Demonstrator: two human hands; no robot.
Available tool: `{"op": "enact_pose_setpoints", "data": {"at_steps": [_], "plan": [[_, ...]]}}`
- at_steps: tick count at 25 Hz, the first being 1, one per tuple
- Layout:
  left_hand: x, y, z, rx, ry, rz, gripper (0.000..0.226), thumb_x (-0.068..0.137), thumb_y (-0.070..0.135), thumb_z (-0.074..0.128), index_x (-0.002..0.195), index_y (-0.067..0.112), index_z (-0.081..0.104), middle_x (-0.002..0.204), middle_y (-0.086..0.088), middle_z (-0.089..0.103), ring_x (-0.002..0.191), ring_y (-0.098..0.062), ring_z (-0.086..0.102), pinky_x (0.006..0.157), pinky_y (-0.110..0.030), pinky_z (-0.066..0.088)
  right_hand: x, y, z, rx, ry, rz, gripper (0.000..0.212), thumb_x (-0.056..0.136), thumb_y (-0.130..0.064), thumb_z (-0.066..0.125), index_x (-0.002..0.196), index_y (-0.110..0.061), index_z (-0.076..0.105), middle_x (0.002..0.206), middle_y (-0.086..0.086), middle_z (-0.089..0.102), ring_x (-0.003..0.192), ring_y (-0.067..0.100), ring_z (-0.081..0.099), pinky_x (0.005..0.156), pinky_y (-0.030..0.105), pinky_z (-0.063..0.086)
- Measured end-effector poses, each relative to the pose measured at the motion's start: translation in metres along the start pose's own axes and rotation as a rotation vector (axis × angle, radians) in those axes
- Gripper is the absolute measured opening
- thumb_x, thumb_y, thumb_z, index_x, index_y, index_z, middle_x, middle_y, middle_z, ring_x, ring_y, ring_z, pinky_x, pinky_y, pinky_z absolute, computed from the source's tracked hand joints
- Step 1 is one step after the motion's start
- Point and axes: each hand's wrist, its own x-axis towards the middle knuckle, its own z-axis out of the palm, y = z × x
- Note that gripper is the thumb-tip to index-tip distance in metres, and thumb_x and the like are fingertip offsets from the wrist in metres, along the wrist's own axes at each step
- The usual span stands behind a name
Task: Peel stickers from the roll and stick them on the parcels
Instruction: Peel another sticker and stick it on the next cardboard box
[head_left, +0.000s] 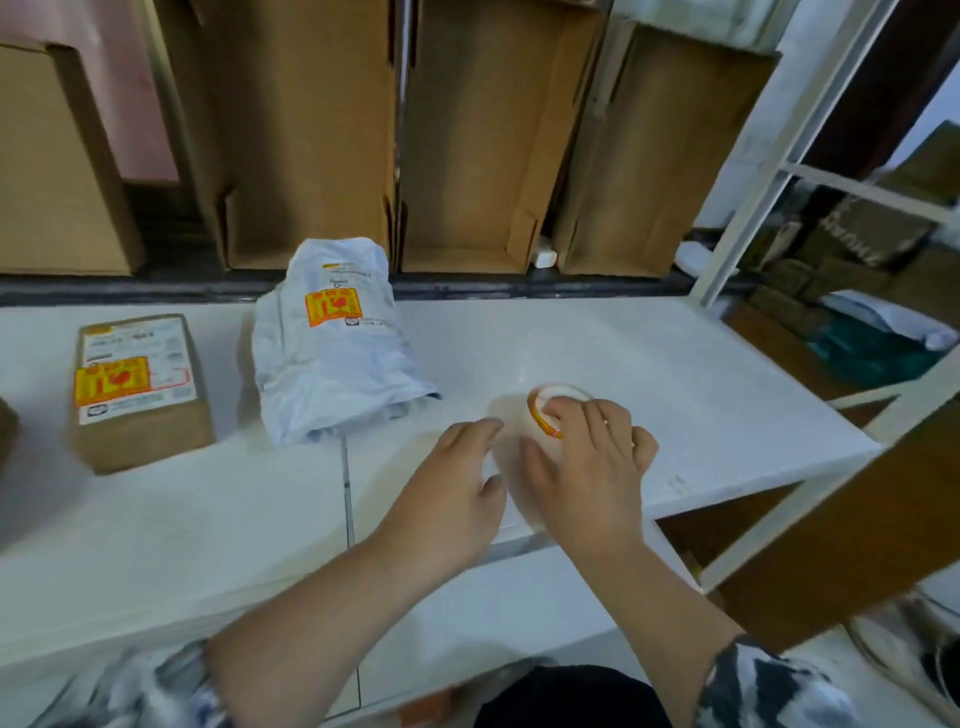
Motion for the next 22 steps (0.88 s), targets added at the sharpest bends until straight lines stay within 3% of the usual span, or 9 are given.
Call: {"op": "enact_pose_setpoints", "data": {"at_steps": [2,5,7,10,15,17,22], "plan": [[0.02,0.007,0.011,-0.061,-0.016,-0.021,0.065,0.094,0.002,0.054,0.155,0.018,0.039,0.156,0.0,0.047,0.144,-0.016,0.046,0.12,-0.037,0.038,0.002,0.01,0.002,0.118,0.014,-0.037,0.027,0.085,-0.019,0.074,0.111,-0.019,0.068,0.115,-0.002,0.073,0.116,0.023,0.062,0.089,0.039,0.032],[0.037,0.018,0.015,-0.168,-0.095,-0.027,0.073,0.092,-0.001,0.055,0.154,0.03,0.031,0.139,0.016,0.054,0.125,-0.001,0.055,0.106,-0.014,0.042,-0.001,0.03,-0.001,0.316,-0.117,-0.18,0.036,0.092,-0.005,0.063,0.124,-0.021,0.066,0.13,-0.005,0.068,0.127,0.016,0.057,0.094,0.038,0.034],[0.046,0.014,0.018,-0.186,-0.076,-0.023,0.074,0.089,0.007,0.063,0.155,0.027,0.035,0.134,0.012,0.06,0.118,-0.005,0.06,0.104,-0.021,0.048,0.002,0.042,-0.003,0.429,-0.188,-0.257,0.042,0.095,-0.001,0.058,0.131,-0.021,0.065,0.136,-0.005,0.065,0.134,0.016,0.055,0.101,0.04,0.039],[0.046,0.004,0.022,-0.196,-0.03,-0.011,0.075,0.084,0.018,0.074,0.153,0.024,0.045,0.122,0.008,0.067,0.113,-0.01,0.067,0.107,-0.039,0.052,0.006,0.048,-0.004,0.522,-0.221,-0.252,0.041,0.094,-0.003,0.061,0.13,-0.022,0.067,0.135,-0.007,0.066,0.136,0.012,0.054,0.107,0.038,0.039],[0.038,0.006,0.024,-0.263,0.069,-0.027,0.066,0.079,0.02,0.081,0.14,0.028,0.057,0.118,0.01,0.074,0.109,-0.012,0.072,0.103,-0.042,0.056,0.005,0.044,0.003,0.592,-0.128,-0.104,0.029,0.088,-0.015,0.074,0.114,-0.027,0.071,0.121,-0.019,0.066,0.121,-0.011,0.052,0.104,0.032,0.031],[0.037,0.007,0.025,-0.291,0.093,-0.048,0.063,0.077,0.023,0.081,0.135,0.031,0.058,0.116,0.01,0.076,0.106,-0.014,0.074,0.103,-0.044,0.056,0.004,0.043,0.005,0.597,-0.106,-0.067,0.027,0.087,-0.018,0.076,0.111,-0.027,0.072,0.119,-0.021,0.066,0.12,-0.008,0.055,0.102,0.032,0.029],[0.034,0.009,0.024,-0.409,0.094,-0.094,0.044,0.086,0.006,0.082,0.125,0.015,0.062,0.113,0.005,0.077,0.098,-0.007,0.074,0.097,-0.028,0.058,0.002,0.044,0.005,0.619,-0.102,-0.053,0.024,0.086,-0.02,0.079,0.108,-0.027,0.072,0.117,-0.022,0.066,0.123,-0.004,0.058,0.102,0.034,0.03]]}}
